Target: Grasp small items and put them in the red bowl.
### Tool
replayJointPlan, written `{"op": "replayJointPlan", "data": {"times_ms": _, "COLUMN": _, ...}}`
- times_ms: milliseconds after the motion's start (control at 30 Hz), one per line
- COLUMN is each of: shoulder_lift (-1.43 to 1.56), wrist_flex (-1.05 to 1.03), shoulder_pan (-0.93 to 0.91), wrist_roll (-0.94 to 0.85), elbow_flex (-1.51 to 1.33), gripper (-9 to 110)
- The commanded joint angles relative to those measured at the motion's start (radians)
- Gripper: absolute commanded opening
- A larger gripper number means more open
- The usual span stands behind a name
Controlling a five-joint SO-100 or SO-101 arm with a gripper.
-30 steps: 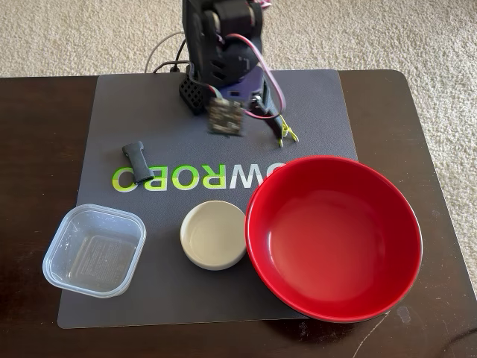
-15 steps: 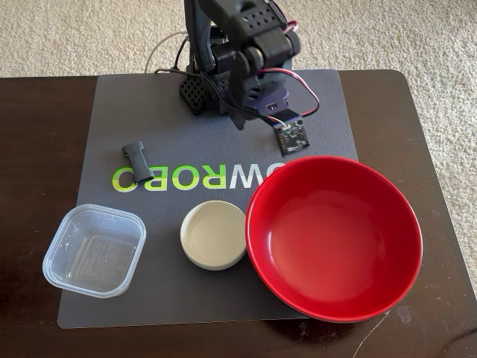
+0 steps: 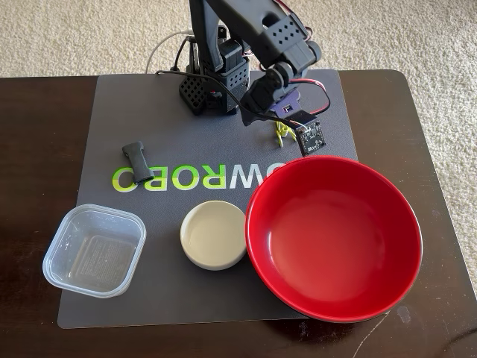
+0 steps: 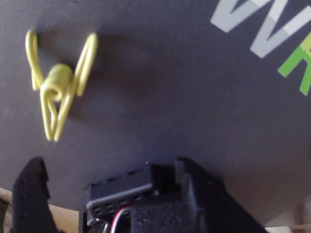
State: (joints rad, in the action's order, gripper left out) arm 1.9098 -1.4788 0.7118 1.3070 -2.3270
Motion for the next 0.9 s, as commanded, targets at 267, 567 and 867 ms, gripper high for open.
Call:
{"op": "replayJointPlan", "data": {"times_ms": 267, "shoulder_lift": -0.002, "wrist_flex": 0.052, "shoulder_pan": 0.081, "wrist_roll": -0.089, "elbow_flex": -0.032, "gripper": 19}}
{"op": "replayJointPlan", "data": {"times_ms": 567, "shoulder_lift": 0.178, "wrist_flex": 0.092, "shoulder_pan": 0.175, "wrist_roll": -0.118, "elbow_flex": -0.13, "gripper": 26}}
{"op": "replayJointPlan", "data": {"times_ms": 867, "shoulder_lift": 0.215, "wrist_flex": 0.137, "shoulder_pan": 0.083, "wrist_roll": -0.137, "elbow_flex": -0.091, "gripper": 35}}
